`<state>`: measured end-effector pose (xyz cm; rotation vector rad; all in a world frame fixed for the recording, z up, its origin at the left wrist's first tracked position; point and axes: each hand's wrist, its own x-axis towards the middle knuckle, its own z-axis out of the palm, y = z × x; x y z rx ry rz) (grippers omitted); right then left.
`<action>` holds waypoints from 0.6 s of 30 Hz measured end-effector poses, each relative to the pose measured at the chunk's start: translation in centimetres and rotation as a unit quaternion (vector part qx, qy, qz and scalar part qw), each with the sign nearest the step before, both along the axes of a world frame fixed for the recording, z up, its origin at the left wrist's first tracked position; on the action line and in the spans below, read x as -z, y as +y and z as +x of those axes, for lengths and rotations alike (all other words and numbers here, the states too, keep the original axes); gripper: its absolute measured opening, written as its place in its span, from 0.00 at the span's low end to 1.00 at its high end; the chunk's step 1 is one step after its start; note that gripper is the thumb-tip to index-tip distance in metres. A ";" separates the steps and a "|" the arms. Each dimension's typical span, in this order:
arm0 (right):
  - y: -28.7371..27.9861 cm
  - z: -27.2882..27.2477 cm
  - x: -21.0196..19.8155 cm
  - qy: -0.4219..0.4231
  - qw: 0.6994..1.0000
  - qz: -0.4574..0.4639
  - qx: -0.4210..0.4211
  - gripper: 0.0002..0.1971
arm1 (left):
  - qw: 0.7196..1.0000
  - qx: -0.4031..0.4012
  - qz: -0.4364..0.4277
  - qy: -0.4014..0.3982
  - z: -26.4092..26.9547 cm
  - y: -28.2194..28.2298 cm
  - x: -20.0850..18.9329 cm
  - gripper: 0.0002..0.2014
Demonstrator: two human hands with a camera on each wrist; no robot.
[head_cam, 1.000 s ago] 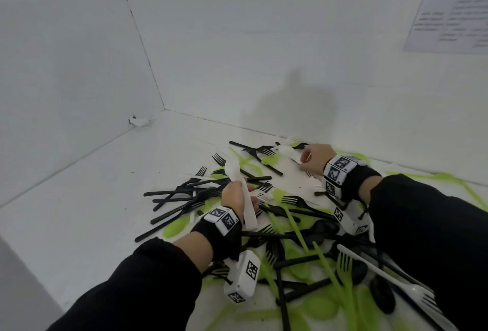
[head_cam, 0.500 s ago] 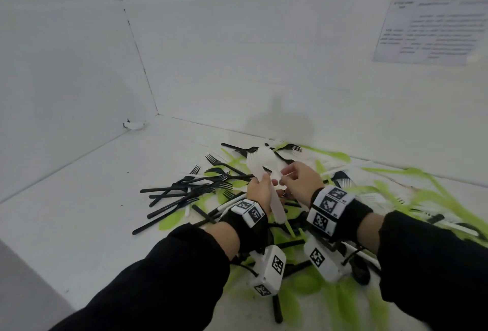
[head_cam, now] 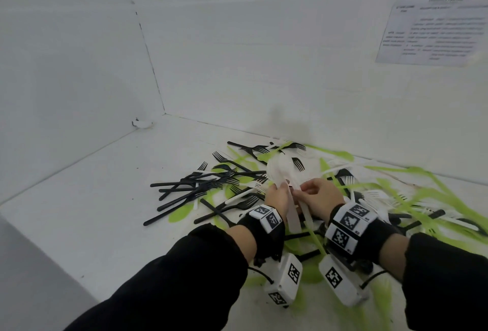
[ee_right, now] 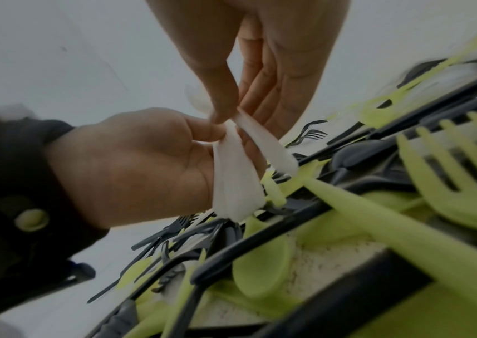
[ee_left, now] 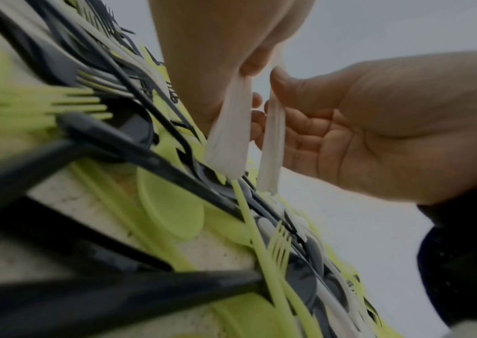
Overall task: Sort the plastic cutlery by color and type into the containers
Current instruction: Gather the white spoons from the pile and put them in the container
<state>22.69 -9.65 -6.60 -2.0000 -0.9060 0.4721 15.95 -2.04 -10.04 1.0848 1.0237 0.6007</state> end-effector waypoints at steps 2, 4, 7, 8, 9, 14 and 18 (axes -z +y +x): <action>-0.2 0.2 0.3 0.037 0.999 0.024 0.013 0.09 | 1.000 0.023 0.012 0.012 -0.4 -0.5 -0.9 0.17; -0.4 0.1 0.3 0.047 0.999 0.018 0.012 0.11 | 0.999 0.037 0.018 0.023 -0.5 -0.6 -1.3 0.18; -0.7 -0.2 0.3 0.025 0.999 0.033 0.030 0.10 | 0.998 0.043 0.025 0.030 0.0 -0.4 -0.9 0.18; -0.7 -0.4 0.3 0.017 0.998 0.048 0.043 0.09 | 0.999 0.037 0.023 0.025 0.1 -0.3 -0.7 0.18; -0.8 -0.6 0.2 0.013 0.996 0.059 0.058 0.08 | 0.999 0.028 0.018 0.017 0.3 -0.2 -0.5 0.16; -0.6 -0.5 0.3 0.075 0.993 0.022 0.093 0.11 | 0.999 0.017 -0.037 -0.029 1.0 -0.4 0.3 0.08; -0.7 -0.1 0.7 0.135 0.989 0.003 0.064 0.09 | 0.996 0.056 -0.057 -0.049 1.0 -0.6 0.3 0.13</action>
